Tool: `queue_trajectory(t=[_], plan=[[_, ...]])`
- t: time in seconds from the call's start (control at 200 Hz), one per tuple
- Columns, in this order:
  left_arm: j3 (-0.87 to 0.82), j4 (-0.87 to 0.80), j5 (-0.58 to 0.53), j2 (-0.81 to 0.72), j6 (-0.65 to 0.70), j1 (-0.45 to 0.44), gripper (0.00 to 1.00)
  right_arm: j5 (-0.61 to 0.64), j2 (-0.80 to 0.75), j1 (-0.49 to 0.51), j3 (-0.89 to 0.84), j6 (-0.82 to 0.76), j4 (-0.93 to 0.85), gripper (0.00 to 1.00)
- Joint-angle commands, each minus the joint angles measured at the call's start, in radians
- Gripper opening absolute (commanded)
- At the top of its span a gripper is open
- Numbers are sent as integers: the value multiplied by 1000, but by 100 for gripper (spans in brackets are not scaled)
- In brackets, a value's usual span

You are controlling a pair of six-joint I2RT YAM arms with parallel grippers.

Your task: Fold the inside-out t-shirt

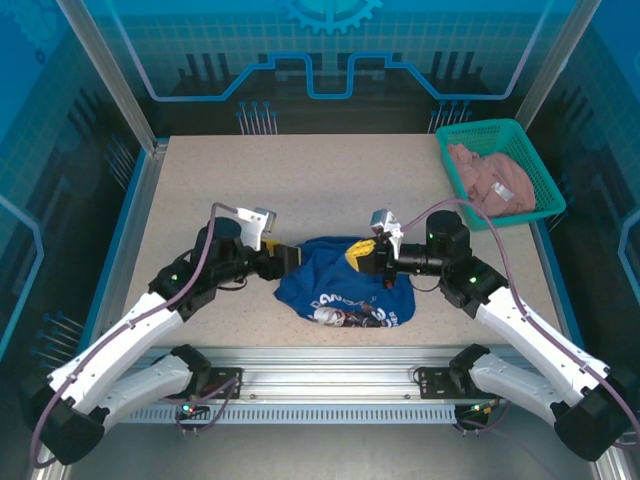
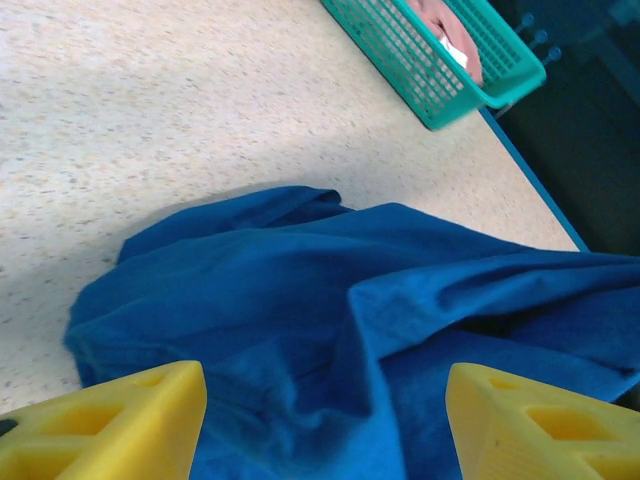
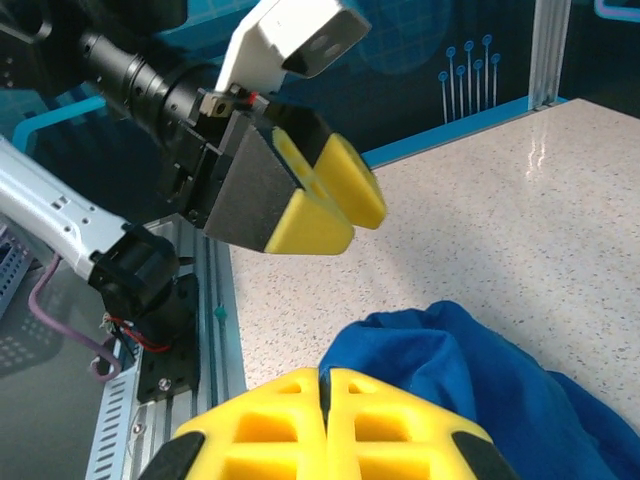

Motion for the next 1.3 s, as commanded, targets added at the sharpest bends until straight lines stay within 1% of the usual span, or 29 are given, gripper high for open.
queue_trajectory(t=[0.0,0.09,0.19,0.285,0.325,0.345,0.35,0.355,0.36,0.365,0.37,0.405,0.435,0.46,0.505,0.535,0.595,0.63,0.67,0.71,0.83,0.91,0.995,1.12,1.296], plan=[[99,-61,57,115,51,-36,68,-38,-19,-11,12,-49,-48,0],[160,-113,58,204,97,-75,70,-31,-41,-11,-5,-48,-56,0],[204,-132,80,302,152,-108,72,-32,-59,-12,-13,-41,-57,0],[235,-132,168,387,173,-113,73,-21,-80,-11,-22,-40,-66,0],[236,-109,211,409,163,-112,70,-15,-88,-12,-23,-43,-75,0],[236,-93,231,417,157,-113,66,-11,-93,-11,-24,-45,-82,0],[236,-89,235,419,156,-113,63,-9,-94,-11,-25,-44,-82,0],[235,-84,242,420,154,-113,63,-8,-95,-11,-25,-44,-83,0],[235,-81,247,422,154,-113,61,-6,-96,-11,-25,-44,-85,0],[237,-77,253,423,150,-113,61,-4,-97,-11,-26,-44,-86,0],[237,-73,259,424,149,-113,57,-1,-99,-11,-26,-44,-88,0],[241,-46,292,429,130,-113,45,16,-111,-12,-32,-44,-99,0],[246,-27,316,426,109,-112,33,42,-124,-11,-40,-41,-114,0],[248,-10,335,417,87,-108,23,75,-139,-11,-50,-39,-126,0],[230,67,407,383,31,-89,7,165,-177,-7,-78,-28,-147,0],[203,143,476,351,-34,-64,0,240,-206,-2,-100,-14,-153,0],[121,358,611,275,-207,5,0,408,-257,7,-138,10,-181,0],[74,486,666,236,-306,47,0,488,-278,16,-151,16,-197,0],[37,584,709,203,-383,72,0,548,-289,26,-158,19,-205,0],[21,624,736,181,-421,87,0,580,-291,41,-161,19,-203,2],[5,638,746,151,-449,91,0,625,-248,95,-141,-11,-207,22],[4,643,744,150,-464,91,0,647,-221,136,-97,-49,-238,29],[2,651,732,155,-486,91,0,622,-226,183,-65,-98,-246,35],[5,624,714,157,-466,91,0,544,-230,246,-41,-153,-231,42],[21,544,690,157,-401,91,0,539,-215,253,0,-180,-221,43]])
